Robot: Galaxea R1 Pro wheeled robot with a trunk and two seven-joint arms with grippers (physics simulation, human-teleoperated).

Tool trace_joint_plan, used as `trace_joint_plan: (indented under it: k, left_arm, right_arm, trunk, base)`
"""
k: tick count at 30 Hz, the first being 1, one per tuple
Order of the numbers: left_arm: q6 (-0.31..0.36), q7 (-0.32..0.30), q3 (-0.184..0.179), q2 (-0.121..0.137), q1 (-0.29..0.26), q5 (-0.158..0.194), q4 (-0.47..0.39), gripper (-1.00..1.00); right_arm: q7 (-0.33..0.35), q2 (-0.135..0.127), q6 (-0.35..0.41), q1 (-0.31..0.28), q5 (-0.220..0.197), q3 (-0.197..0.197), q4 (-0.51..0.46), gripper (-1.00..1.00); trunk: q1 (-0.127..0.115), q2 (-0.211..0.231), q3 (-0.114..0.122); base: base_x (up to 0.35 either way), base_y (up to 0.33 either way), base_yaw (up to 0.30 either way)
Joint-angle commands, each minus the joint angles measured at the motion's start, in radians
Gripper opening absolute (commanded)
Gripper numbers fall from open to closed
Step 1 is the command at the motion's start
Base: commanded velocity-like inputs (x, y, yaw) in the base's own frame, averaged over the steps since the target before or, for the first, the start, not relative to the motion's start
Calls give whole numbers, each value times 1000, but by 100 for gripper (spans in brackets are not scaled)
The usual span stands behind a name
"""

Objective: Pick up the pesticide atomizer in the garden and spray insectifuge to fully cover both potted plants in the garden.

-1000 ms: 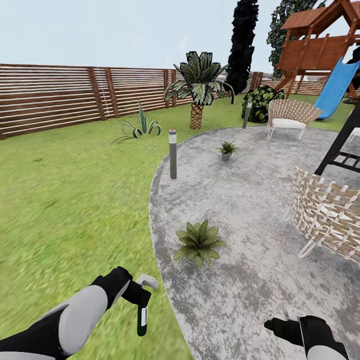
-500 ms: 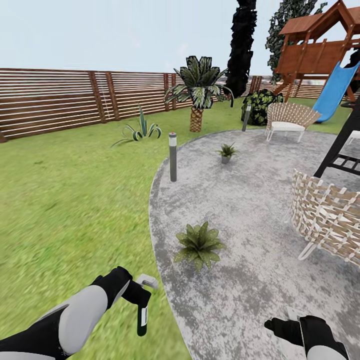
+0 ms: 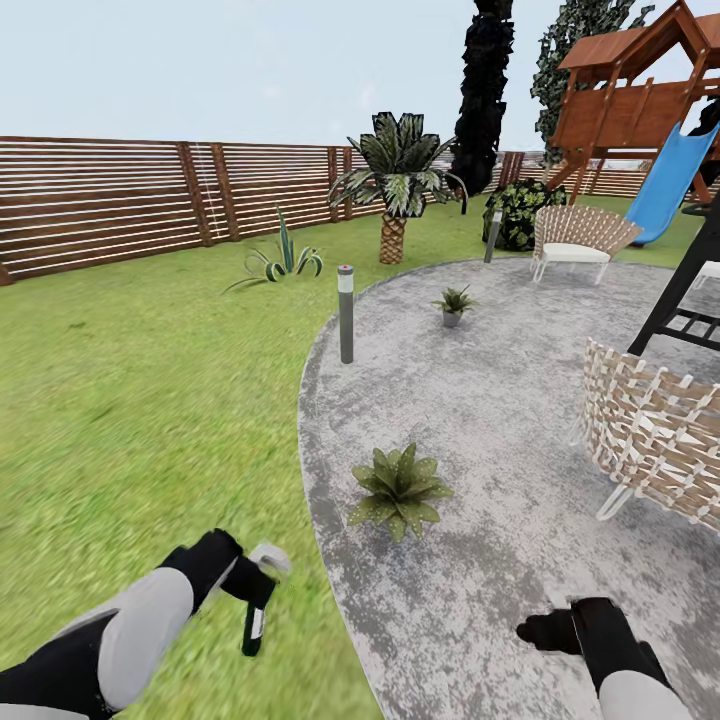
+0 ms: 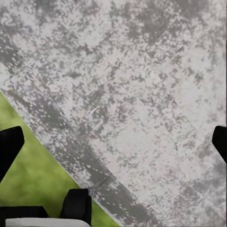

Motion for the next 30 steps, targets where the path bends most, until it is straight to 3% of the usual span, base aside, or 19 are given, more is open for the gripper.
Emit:
trace_joint_plan:
  k: [1,2,4,5,7,9,12,13,16,18,22,24,26,28,30]
  left_arm:
    - [-26,-54,-44,10,0,-21,-7,-100]
    - [-59,-137,-99,18,0,-35,-23,-100]
    - [-129,-288,-166,43,-1,-49,-90,-100]
    - [-192,-399,-198,64,-1,-55,-147,-100]
    - [-297,-573,-222,108,-1,-58,-222,-100]
    - [-381,-673,-227,134,-1,-57,-266,-100]
    - [-507,-753,-229,147,-1,-56,-284,-100]
    - [-539,-767,-230,148,-1,-56,-286,-100]
    - [-585,-793,-230,147,-1,-57,-289,-100]
    - [-590,-798,-232,144,-1,-57,-289,-100]
    - [-525,-799,-235,102,-1,-60,-290,-100]
    - [-501,-799,-237,87,-1,-60,-291,-100]
    - [-481,-799,-237,65,-1,-62,-293,-100]
    - [-474,-799,-239,49,-1,-70,-294,-100]
    - [-460,-799,-241,36,-2,-96,-295,-100]
  right_arm:
    - [16,0,0,-1,11,81,-3,100]
    - [40,1,0,-1,10,133,-4,100]
    - [120,2,0,-1,10,168,-5,100]
    - [213,3,0,-1,10,180,-5,100]
    - [396,3,0,-5,10,189,-5,100]
    - [496,3,0,-10,9,191,-5,100]
    - [554,9,0,-15,8,193,-6,100]
    - [561,13,0,-15,8,196,-6,-100]
    - [572,20,0,-16,8,216,-8,-100]
    - [574,28,0,-16,8,260,-9,-100]
    - [575,47,0,-16,8,443,-12,-100]
    - [575,62,0,-16,8,478,-25,-100]
    - [590,84,0,-16,7,517,-114,-100]
    - [650,89,0,-16,7,564,-168,-100]
    - [728,97,2,-16,6,636,-257,-100]
  trunk:
    - [0,0,-1]
    - [0,0,-1]
    - [0,0,-1]
    - [0,0,-1]
    - [0,0,-1]
    - [0,0,-1]
    - [0,0,-1]
    - [0,0,-1]
    - [0,0,-1]
    - [0,0,-1]
    - [0,0,-1]
    - [0,0,-1]
    - [0,0,-1]
    - [0,0,-1]
    - [0,0,-1]
  base:
    - [0,0,0]
    - [0,0,0]
    - [0,0,0]
    - [0,0,0]
    - [0,0,0]
    - [0,0,0]
    - [0,0,0]
    - [0,0,0]
    - [0,0,0]
    - [0,0,0]
    - [0,0,0]
    - [0,0,0]
    - [0,0,0]
    - [0,0,0]
    - [0,0,0]
